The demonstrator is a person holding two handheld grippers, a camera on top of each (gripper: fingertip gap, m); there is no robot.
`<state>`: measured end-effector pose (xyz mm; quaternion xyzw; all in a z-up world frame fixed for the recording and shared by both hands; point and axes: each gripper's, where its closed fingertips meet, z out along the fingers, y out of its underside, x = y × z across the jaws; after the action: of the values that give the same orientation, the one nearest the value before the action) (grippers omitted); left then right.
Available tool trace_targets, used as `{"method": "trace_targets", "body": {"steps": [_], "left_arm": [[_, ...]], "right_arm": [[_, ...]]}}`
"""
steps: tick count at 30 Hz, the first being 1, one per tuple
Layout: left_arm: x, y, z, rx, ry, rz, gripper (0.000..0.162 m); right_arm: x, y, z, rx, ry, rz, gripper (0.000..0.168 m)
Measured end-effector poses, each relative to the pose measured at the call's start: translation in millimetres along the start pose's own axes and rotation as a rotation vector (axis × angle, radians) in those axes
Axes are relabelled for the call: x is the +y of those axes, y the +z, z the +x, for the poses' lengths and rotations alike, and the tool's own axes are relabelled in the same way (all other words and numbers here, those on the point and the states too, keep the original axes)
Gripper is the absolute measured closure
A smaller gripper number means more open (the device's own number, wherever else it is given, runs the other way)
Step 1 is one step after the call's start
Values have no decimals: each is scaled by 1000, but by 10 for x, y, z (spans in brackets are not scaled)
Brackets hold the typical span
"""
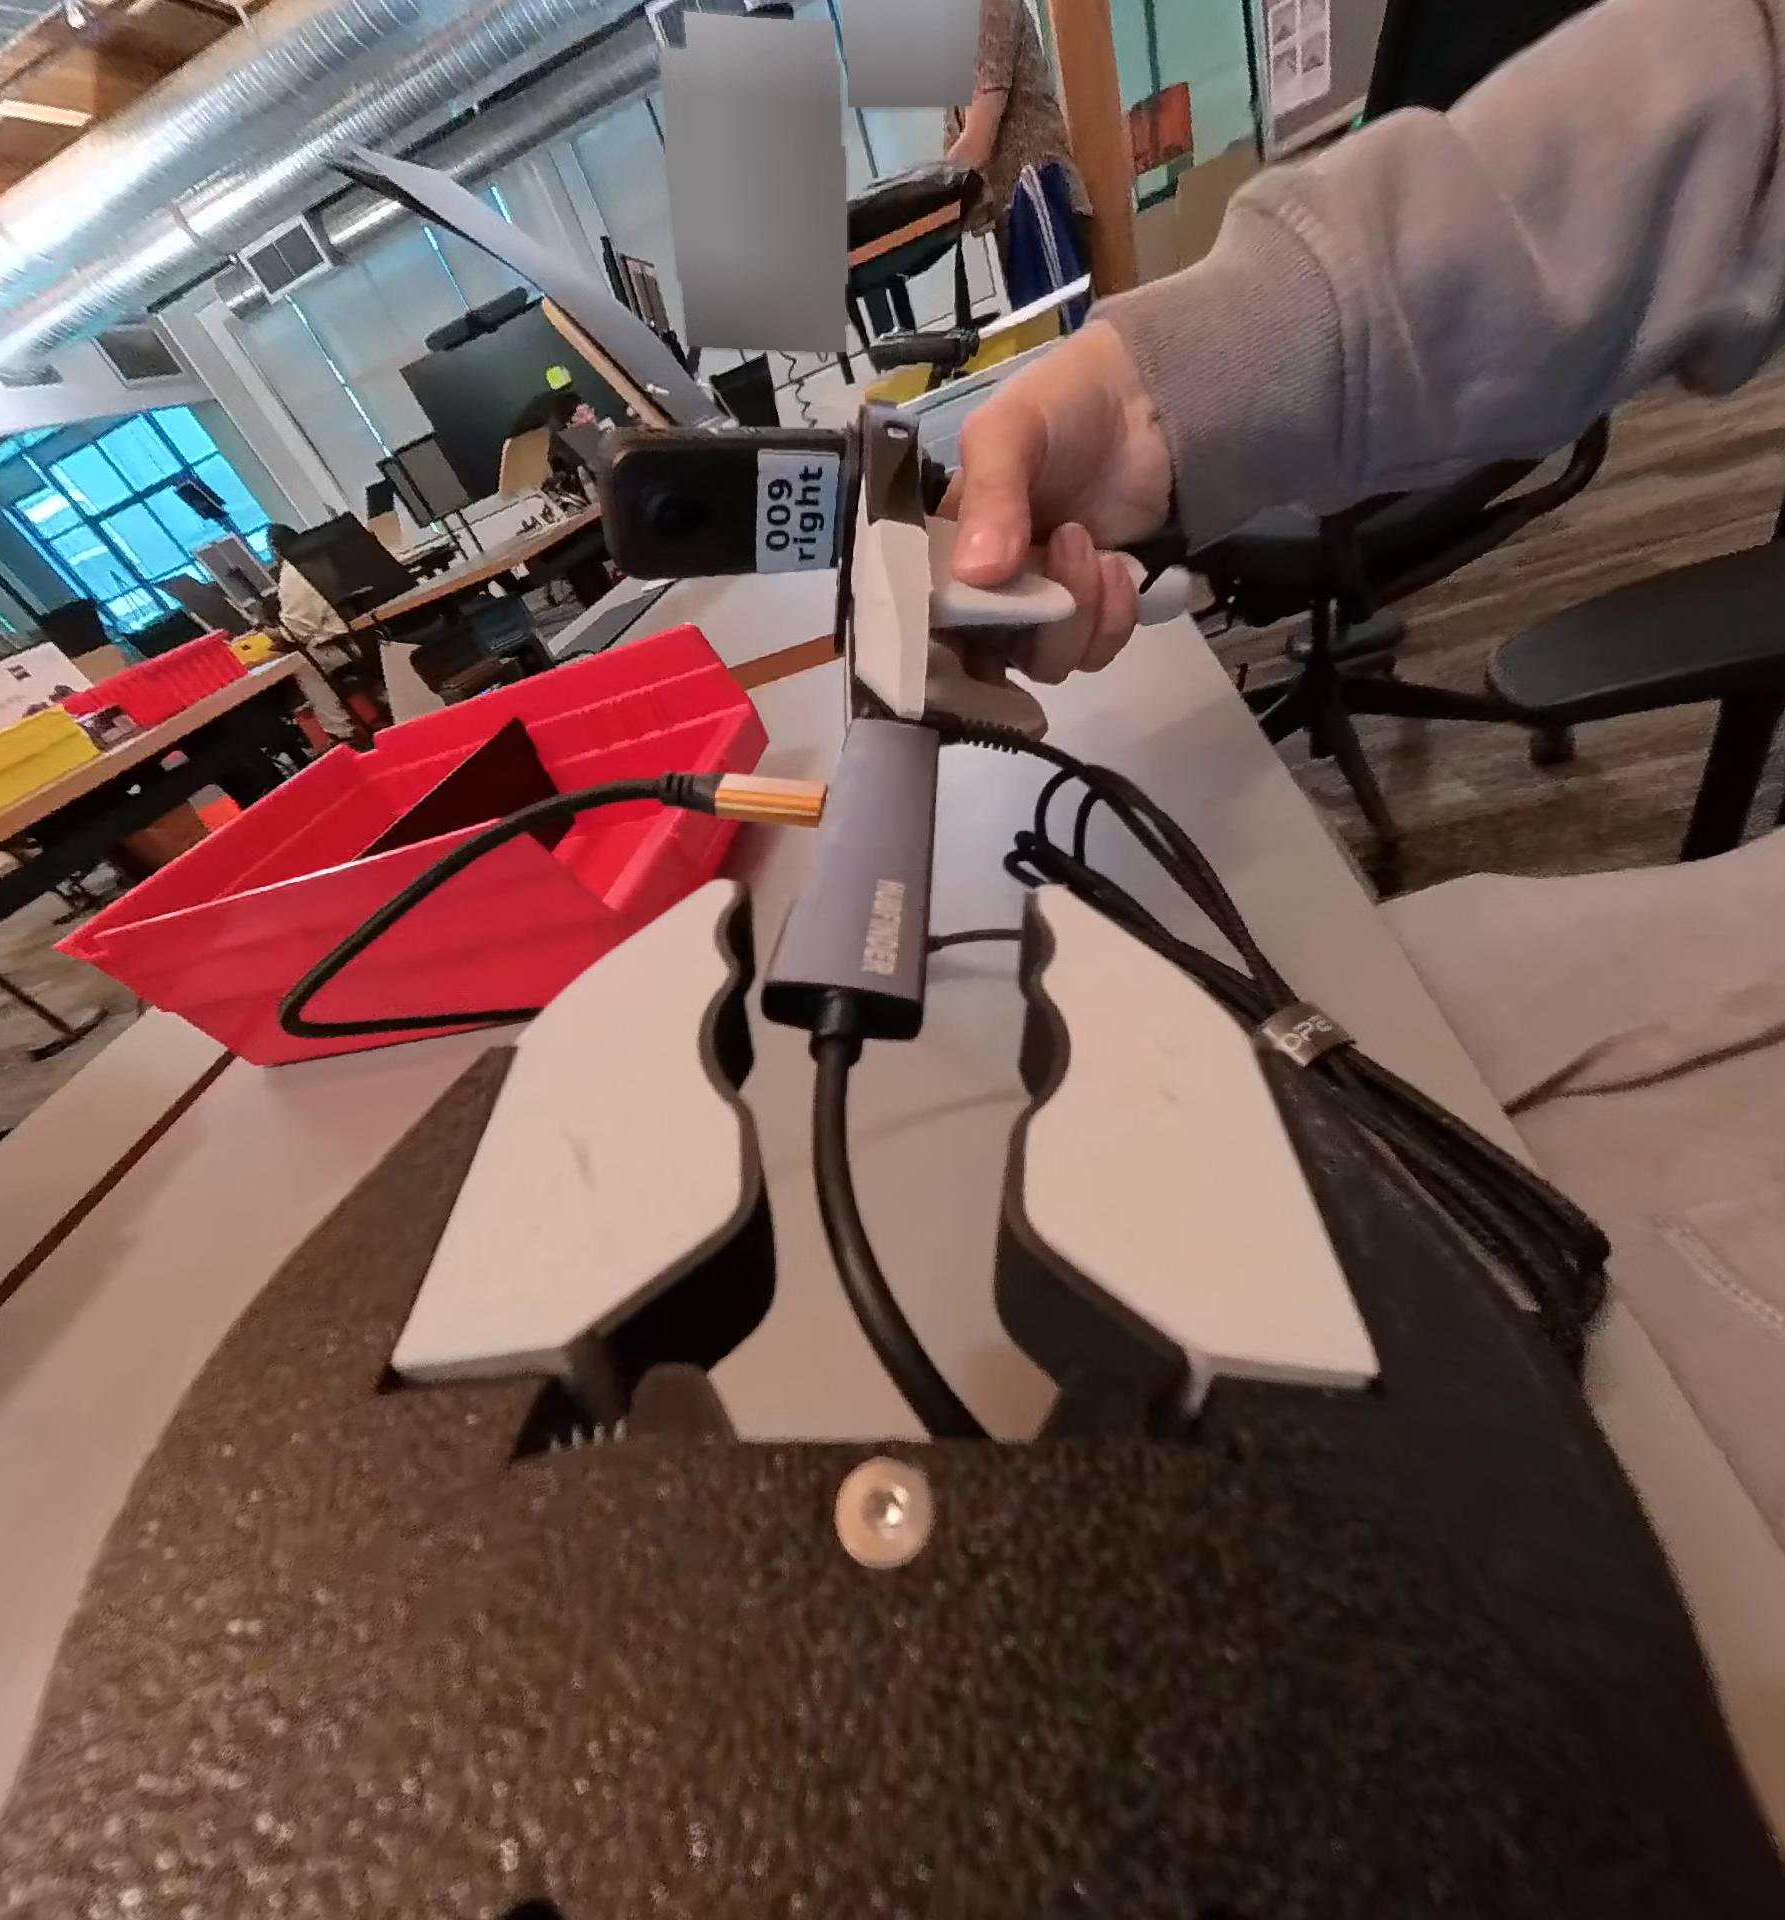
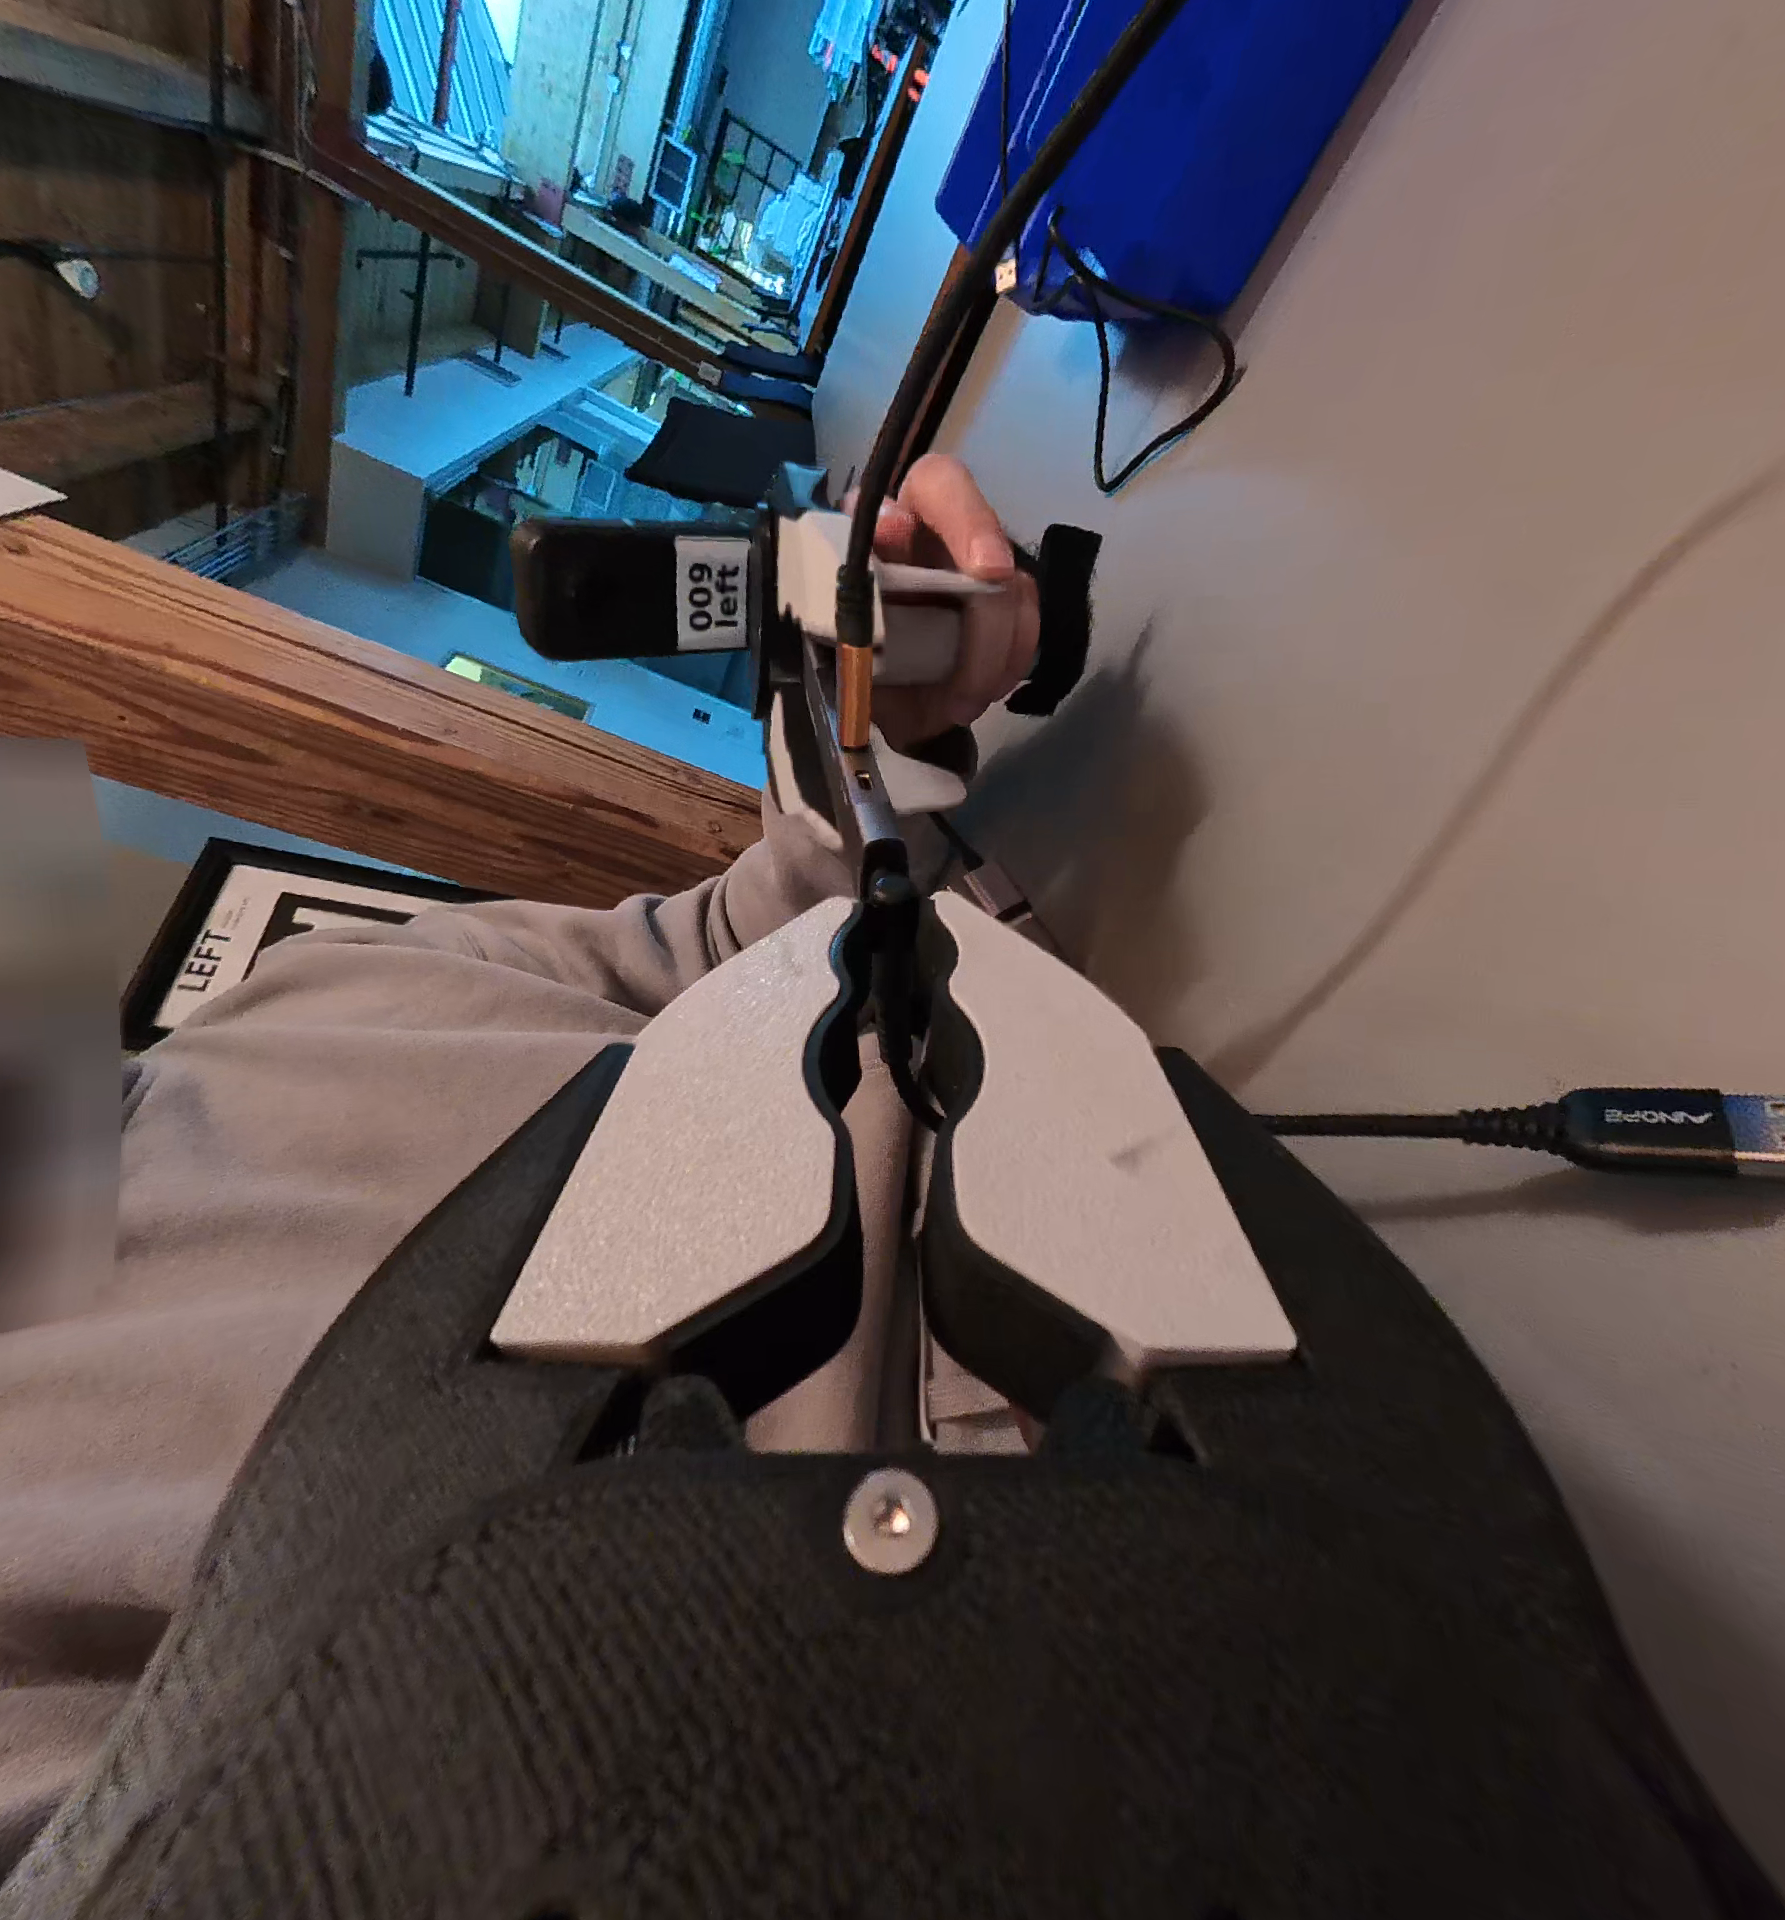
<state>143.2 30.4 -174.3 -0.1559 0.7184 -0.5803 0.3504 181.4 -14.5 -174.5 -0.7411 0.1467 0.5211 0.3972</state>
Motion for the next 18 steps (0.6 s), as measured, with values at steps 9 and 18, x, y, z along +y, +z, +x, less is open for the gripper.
{"method": "trace_targets", "body": {"steps": [9, 18], "left_arm": [[12, -53, 5, -49, 51, -21, 110], [10, -149, 16, -66, 87, -89, 108]], "right_arm": [[105, 139, 7, -3, -4, -96, 160], [77, 161, 0, -8, -6, -124, 160]]}}
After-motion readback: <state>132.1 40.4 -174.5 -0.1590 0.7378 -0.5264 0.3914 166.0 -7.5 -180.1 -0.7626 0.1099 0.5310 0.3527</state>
